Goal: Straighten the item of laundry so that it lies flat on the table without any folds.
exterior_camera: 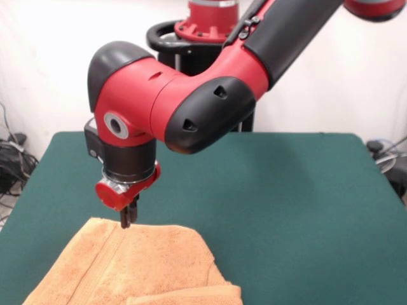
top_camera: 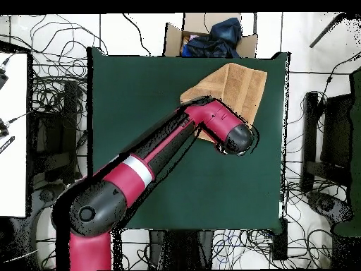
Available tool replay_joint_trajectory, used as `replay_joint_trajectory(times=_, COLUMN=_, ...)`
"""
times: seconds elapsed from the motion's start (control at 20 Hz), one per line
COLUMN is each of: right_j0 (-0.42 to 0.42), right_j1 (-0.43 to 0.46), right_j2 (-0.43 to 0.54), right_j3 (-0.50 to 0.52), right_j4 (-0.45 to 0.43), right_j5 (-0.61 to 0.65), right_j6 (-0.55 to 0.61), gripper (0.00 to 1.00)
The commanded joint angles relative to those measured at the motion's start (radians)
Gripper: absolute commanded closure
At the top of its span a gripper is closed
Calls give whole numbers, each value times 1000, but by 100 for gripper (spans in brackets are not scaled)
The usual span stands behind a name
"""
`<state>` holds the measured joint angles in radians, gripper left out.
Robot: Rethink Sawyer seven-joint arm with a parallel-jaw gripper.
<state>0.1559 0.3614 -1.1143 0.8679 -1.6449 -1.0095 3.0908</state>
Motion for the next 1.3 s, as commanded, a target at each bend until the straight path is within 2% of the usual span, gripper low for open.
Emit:
replay_joint_trajectory(times=0.05, right_j0=-24, right_j1=24, right_j2=70, right_j3=-42, right_j4=19, right_j5=-18, right_j6=267, gripper=100)
replay_joint_trajectory(times=0.25, right_j0=-33, right_j1=26, right_j2=53, right_j3=-47, right_j4=7, right_j5=-12, right_j6=265, gripper=100)
replay_joint_trajectory(times=0.5, right_j0=-49, right_j1=36, right_j2=59, right_j3=-27, right_j4=-1, right_j5=14, right_j6=180, gripper=100)
replay_joint_trajectory(times=0.95, right_j0=-62, right_j1=38, right_j2=72, right_j3=-9, right_j4=-3, right_j5=12, right_j6=123, gripper=100)
replay_joint_trajectory(times=1.3, right_j0=-78, right_j1=-31, right_j2=132, right_j3=10, right_j4=69, right_j5=57, right_j6=7, gripper=100)
